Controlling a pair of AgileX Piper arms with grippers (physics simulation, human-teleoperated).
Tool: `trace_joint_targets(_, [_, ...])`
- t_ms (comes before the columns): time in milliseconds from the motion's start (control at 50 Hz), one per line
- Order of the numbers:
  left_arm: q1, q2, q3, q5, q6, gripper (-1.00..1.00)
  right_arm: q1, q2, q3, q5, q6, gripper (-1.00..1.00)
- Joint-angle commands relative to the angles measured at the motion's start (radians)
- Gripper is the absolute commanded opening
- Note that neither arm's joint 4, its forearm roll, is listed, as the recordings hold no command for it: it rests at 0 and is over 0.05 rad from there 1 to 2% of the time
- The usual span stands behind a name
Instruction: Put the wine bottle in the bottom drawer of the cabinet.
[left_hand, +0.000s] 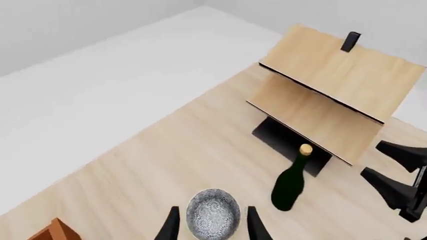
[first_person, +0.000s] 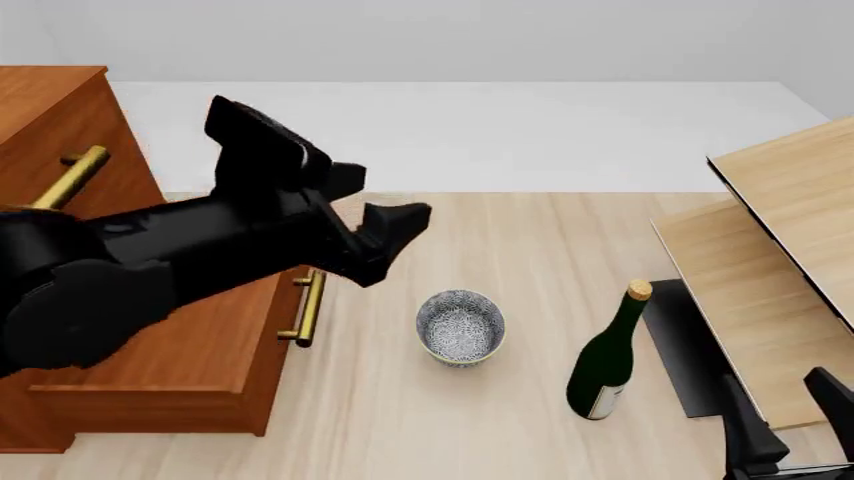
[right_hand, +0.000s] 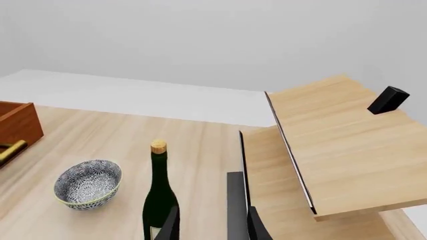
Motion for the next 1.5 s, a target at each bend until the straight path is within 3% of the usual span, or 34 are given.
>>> trace_joint_targets(20, [-0.088, 0.080, -0.025, -0.083, 0.053, 1.00, 0.001, -0.001, 0.000, 0.001, 0.001, 1.00])
trace_joint_targets(360, [-0.190, 0.247, -0.158, -0.102, 0.105, 1.00, 0.002, 0.001, 0.000, -0.002, 0.002, 1.00])
trace_joint_targets(420, [-0.200, 0.273, -0.190, -0.096, 0.075, 1.00, 0.002, 0.000, 0.000, 0.000, 0.002, 1.00])
trace_joint_targets(560, [-0.244, 0.359, -0.247, -0.087, 0.121, 1.00, 0.001, 0.000, 0.000, 0.000, 0.003, 1.00])
trace_joint_targets(620, [-0.244, 0.374, -0.274, -0.082, 0.102, 1.00, 0.002, 0.001, 0.000, -0.001, 0.004, 1.00])
trace_joint_targets(840, [-0.273, 0.466, -0.381, -0.046, 0.136, 1.00, -0.002, 0.001, 0.000, 0.001, 0.008, 1.00])
trace_joint_targets(1260, [-0.293, 0.593, -0.494, -0.042, 0.121, 1.00, -0.006, 0.003, 0.000, 0.007, 0.020, 1.00])
trace_joint_targets(1360, [-0.307, 0.613, -0.514, -0.046, 0.058, 1.00, -0.008, 0.003, 0.000, 0.010, 0.022, 1.00])
trace_joint_targets(1500, [-0.307, 0.653, -0.534, -0.051, 0.076, 1.00, -0.010, -0.001, 0.000, 0.016, 0.026, 1.00])
